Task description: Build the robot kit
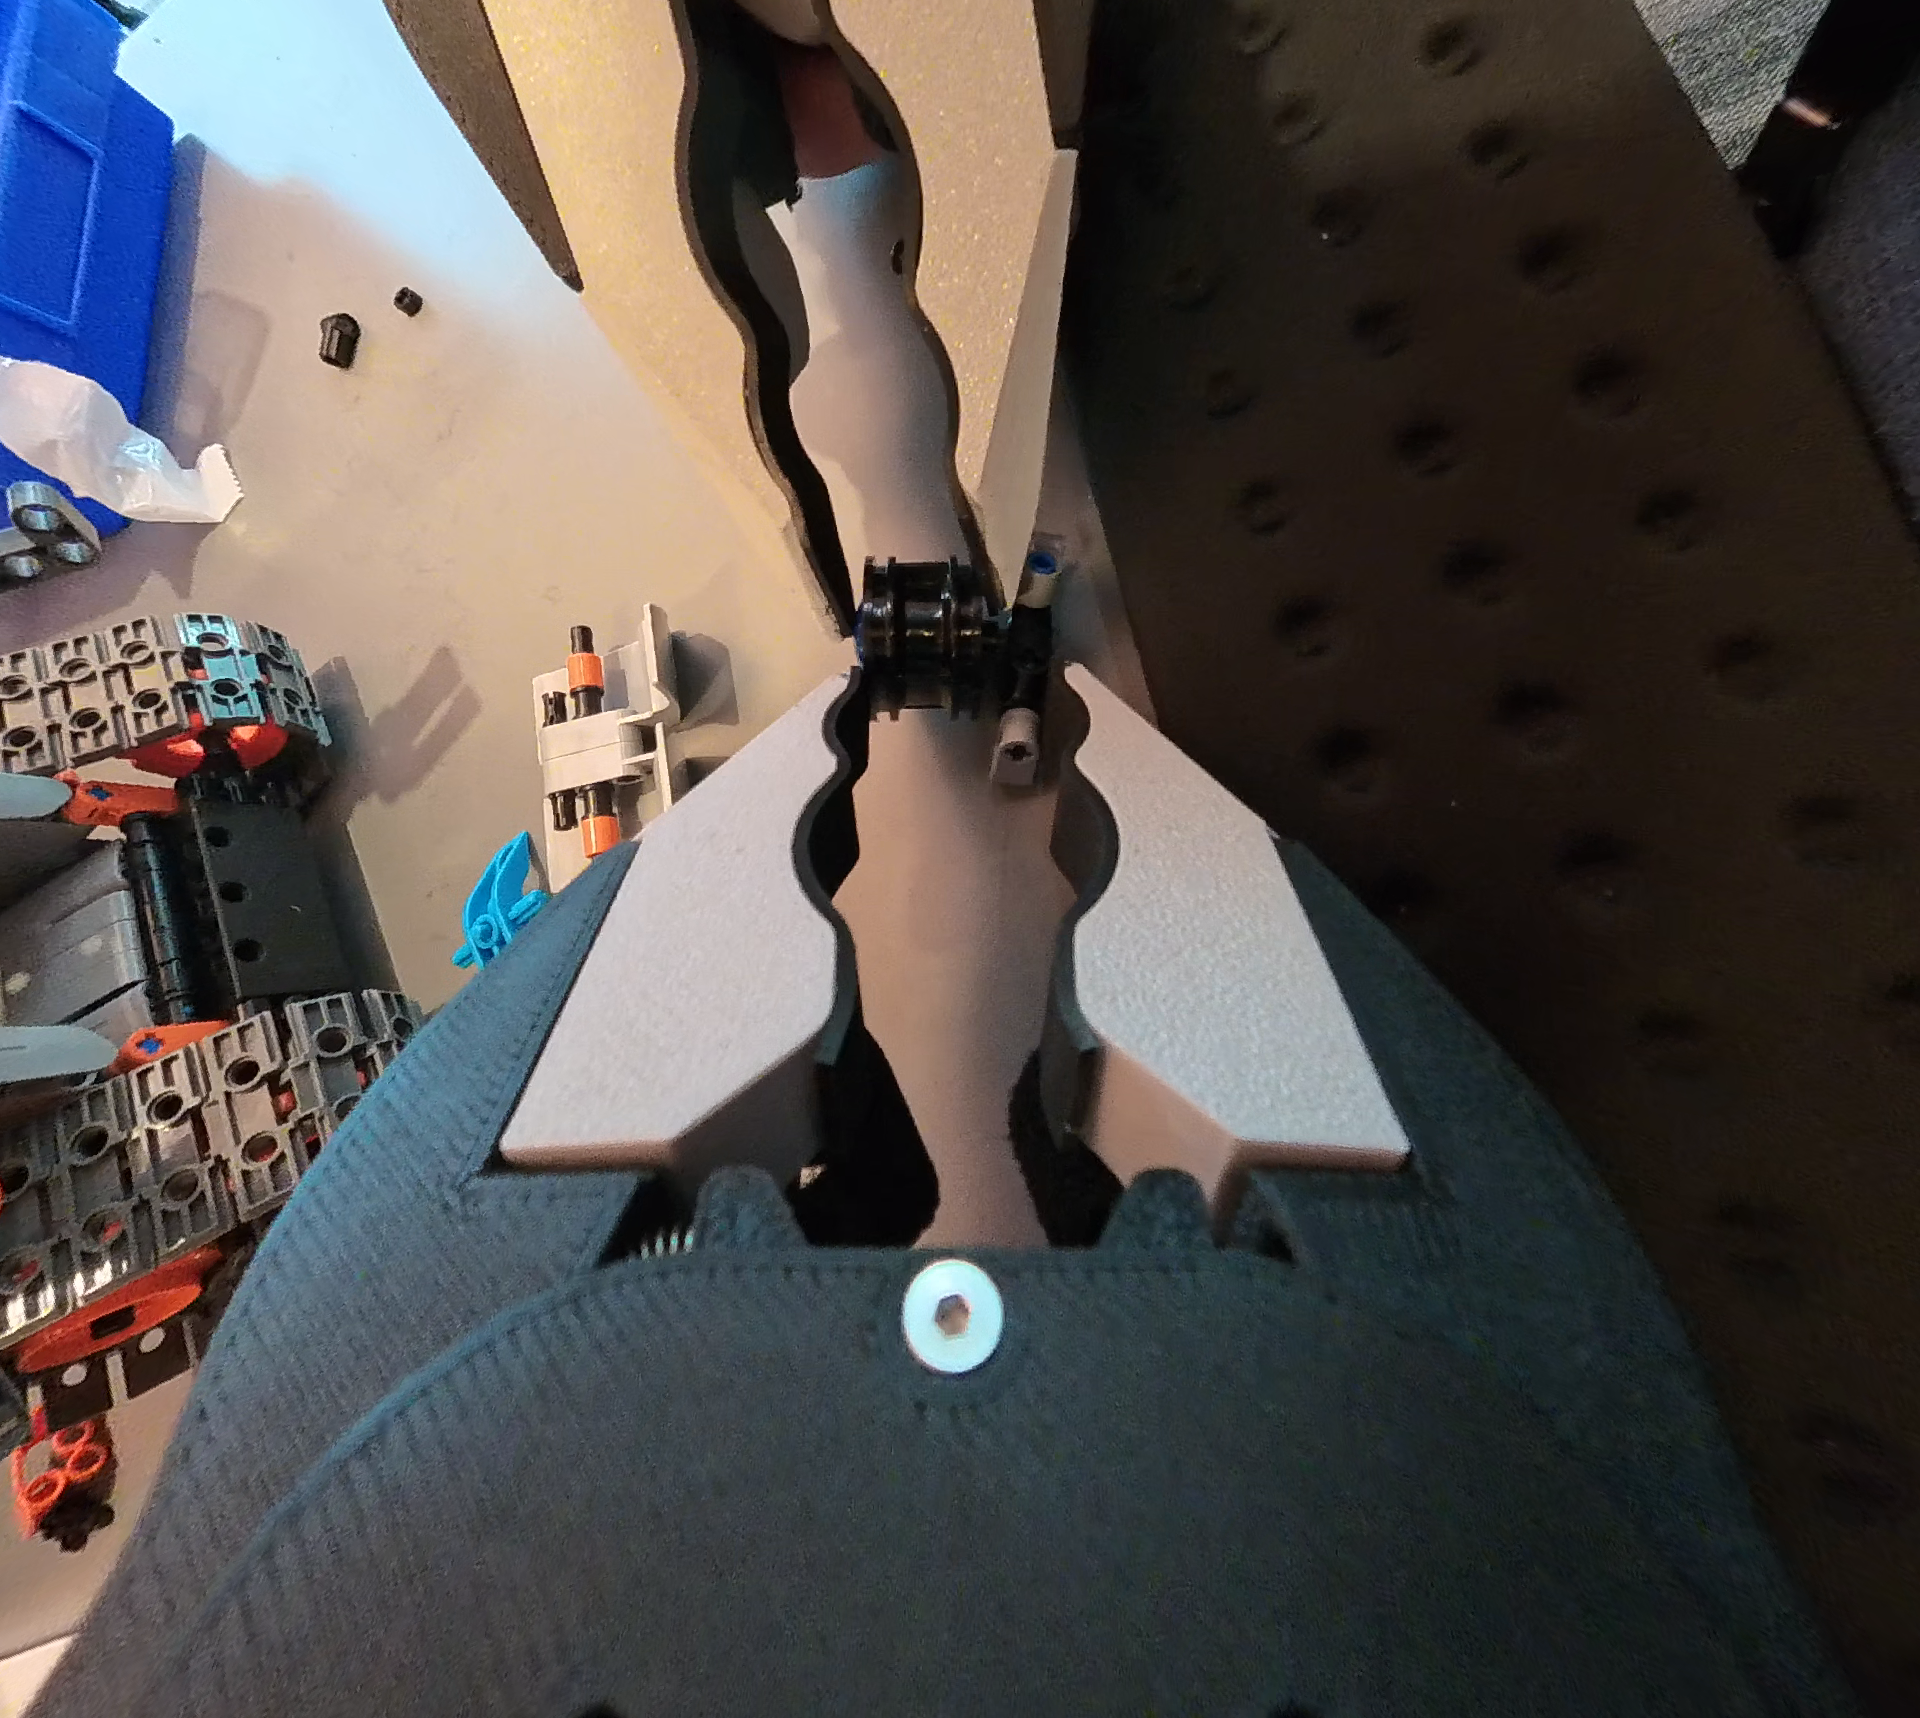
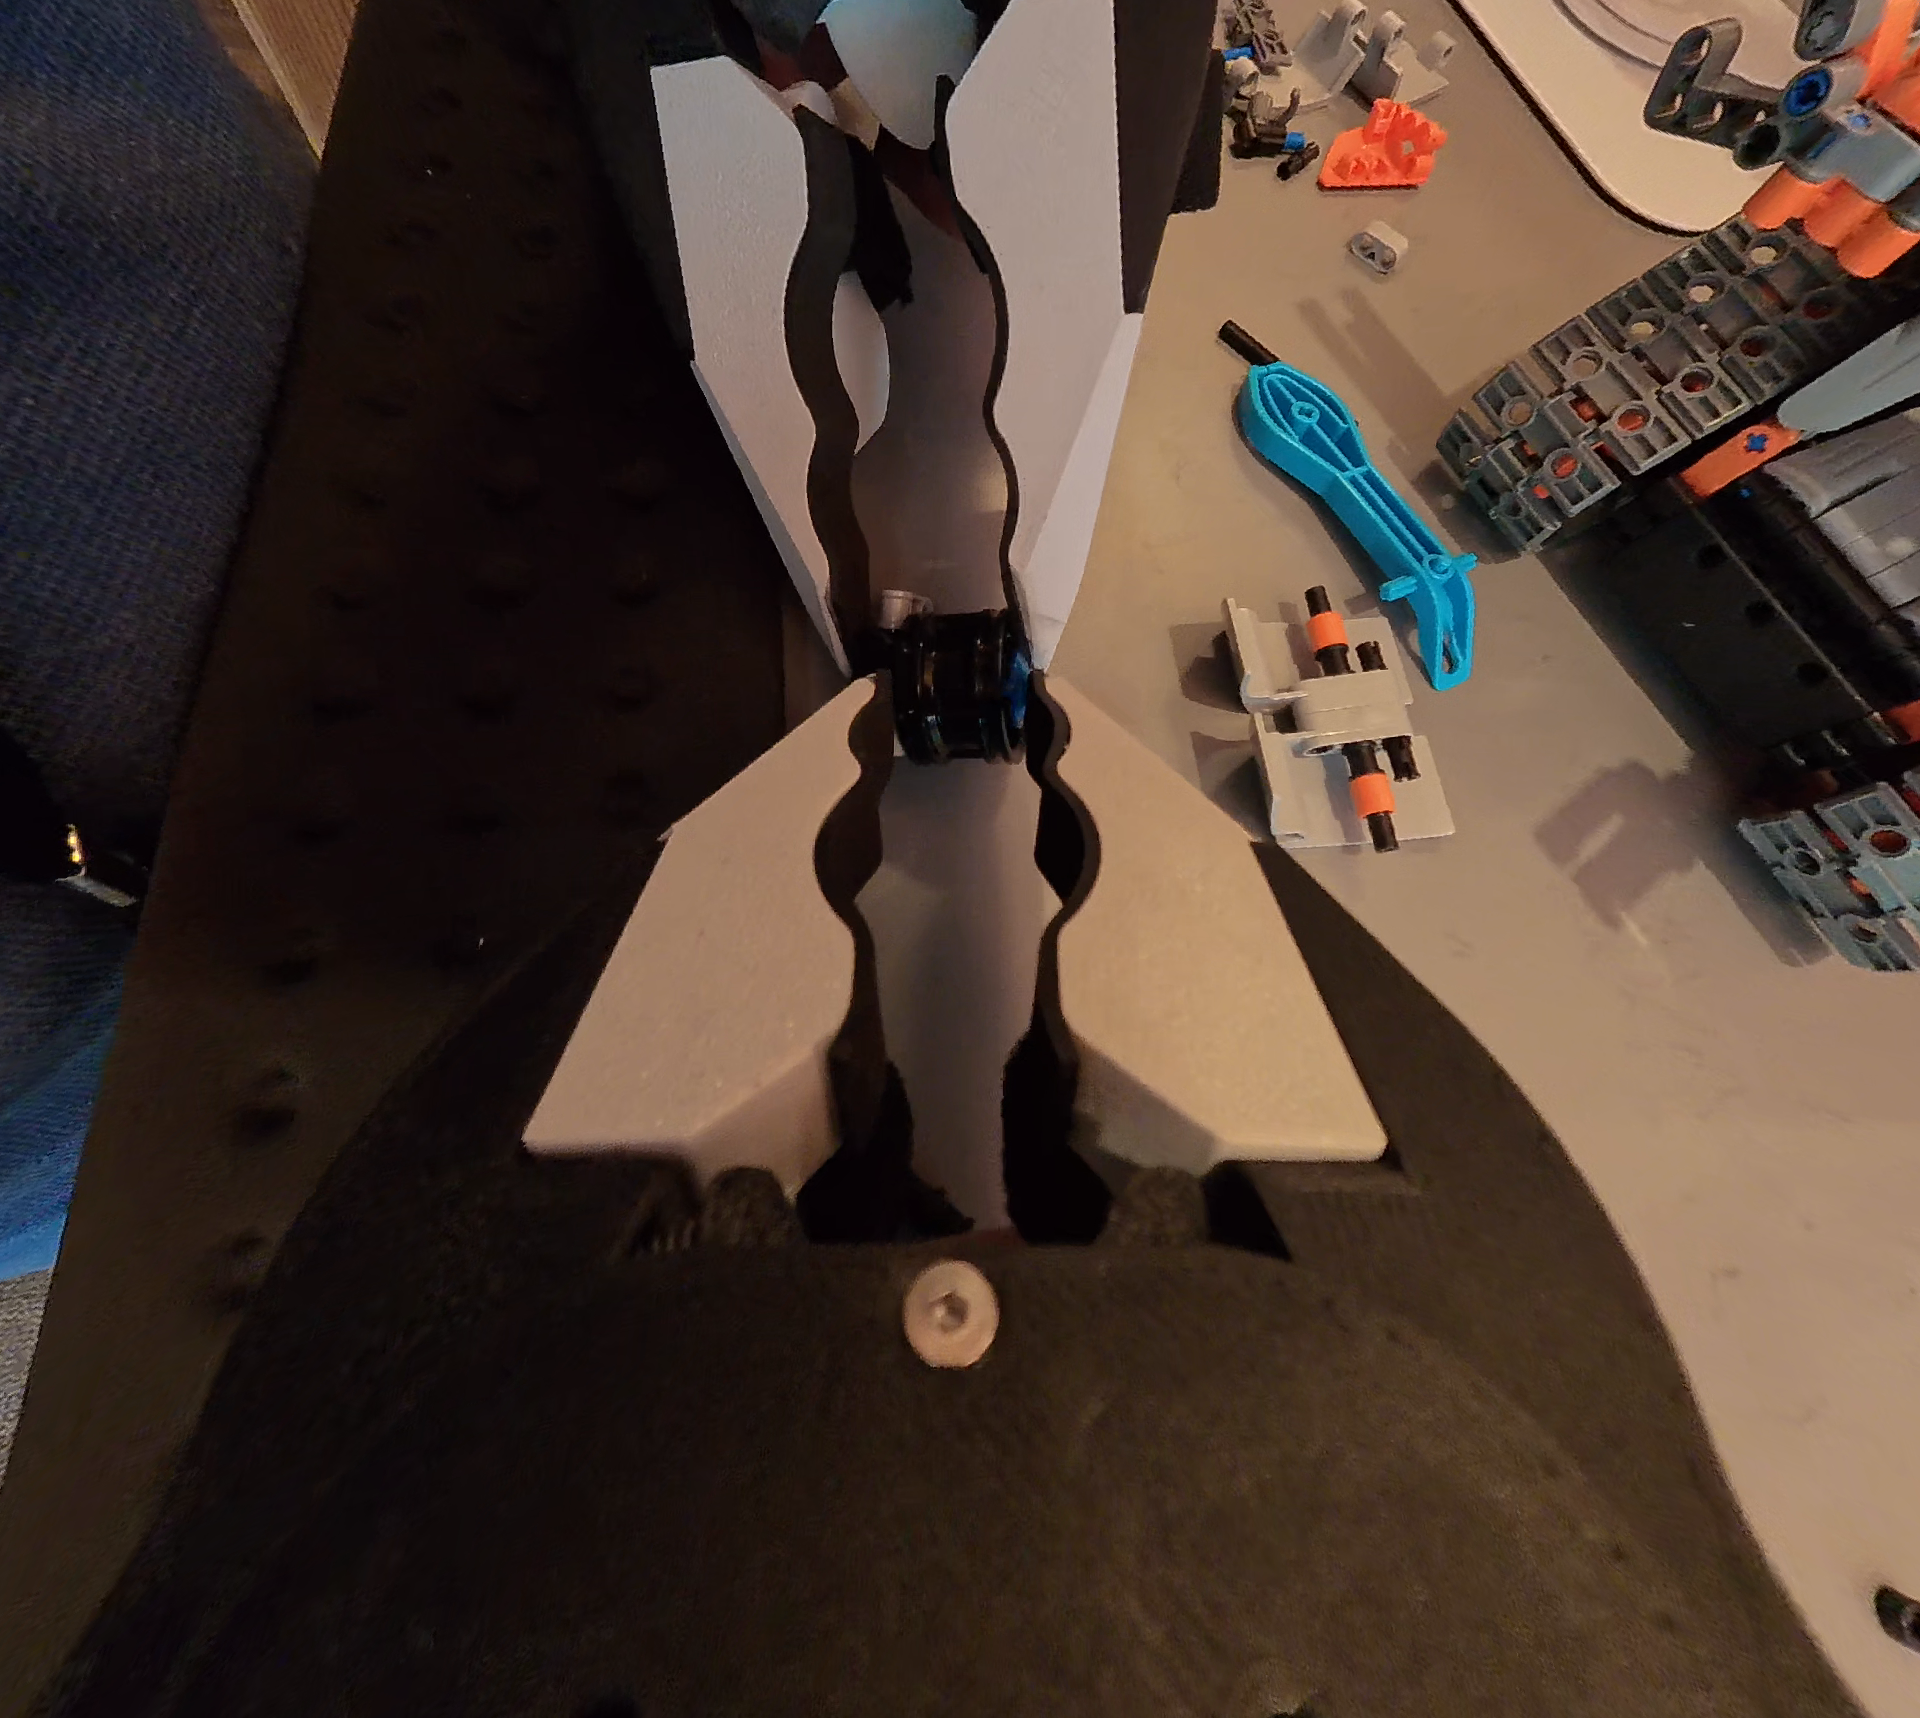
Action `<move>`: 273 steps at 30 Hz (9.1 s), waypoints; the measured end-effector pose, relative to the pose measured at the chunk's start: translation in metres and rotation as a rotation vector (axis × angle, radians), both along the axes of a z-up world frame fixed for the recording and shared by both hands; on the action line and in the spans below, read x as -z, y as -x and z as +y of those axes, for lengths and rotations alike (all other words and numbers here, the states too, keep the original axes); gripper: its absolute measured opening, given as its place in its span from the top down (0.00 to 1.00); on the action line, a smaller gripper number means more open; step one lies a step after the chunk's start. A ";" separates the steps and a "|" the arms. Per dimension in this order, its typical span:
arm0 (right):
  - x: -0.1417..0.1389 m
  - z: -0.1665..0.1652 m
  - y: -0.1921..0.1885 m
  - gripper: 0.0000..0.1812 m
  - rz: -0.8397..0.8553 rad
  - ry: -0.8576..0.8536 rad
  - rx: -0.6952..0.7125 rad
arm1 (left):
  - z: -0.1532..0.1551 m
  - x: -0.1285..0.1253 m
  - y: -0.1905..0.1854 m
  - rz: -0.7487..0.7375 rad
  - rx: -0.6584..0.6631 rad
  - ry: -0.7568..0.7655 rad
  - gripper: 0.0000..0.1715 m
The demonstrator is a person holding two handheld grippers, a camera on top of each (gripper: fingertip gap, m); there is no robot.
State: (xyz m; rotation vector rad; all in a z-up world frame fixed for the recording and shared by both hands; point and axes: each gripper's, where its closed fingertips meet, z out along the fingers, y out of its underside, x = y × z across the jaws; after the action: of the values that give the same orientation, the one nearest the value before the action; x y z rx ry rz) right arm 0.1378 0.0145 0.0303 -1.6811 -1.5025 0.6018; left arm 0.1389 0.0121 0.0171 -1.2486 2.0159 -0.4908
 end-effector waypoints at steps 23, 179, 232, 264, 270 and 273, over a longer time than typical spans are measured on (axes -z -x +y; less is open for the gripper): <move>-0.002 -0.002 -0.002 0.88 0.048 0.116 -0.010 | 0.001 -0.001 0.001 -0.006 0.028 -0.081 0.80; 0.004 -0.004 0.004 0.89 0.011 0.140 -0.039 | -0.006 0.000 0.002 0.008 -0.011 0.213 0.84; 0.001 0.004 -0.001 0.82 -0.202 -0.281 -0.049 | 0.007 -0.022 0.001 -0.097 -0.075 0.247 0.71; -0.002 -0.012 -0.003 0.92 -0.023 0.047 -0.045 | -0.005 -0.011 -0.014 -0.031 -0.016 0.101 0.82; -0.019 -0.014 -0.004 0.89 0.042 0.080 -0.054 | -0.001 -0.013 -0.008 -0.018 -0.038 0.130 0.82; -0.028 0.001 -0.011 0.92 0.074 0.078 0.011 | 0.001 -0.013 0.001 0.009 -0.043 0.153 0.82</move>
State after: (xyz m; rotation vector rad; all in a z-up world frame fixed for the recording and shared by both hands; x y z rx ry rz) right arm 0.1489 0.0156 0.0585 -1.7061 -1.4333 0.7169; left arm 0.1383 0.0126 0.0302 -1.3848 1.9845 -0.6290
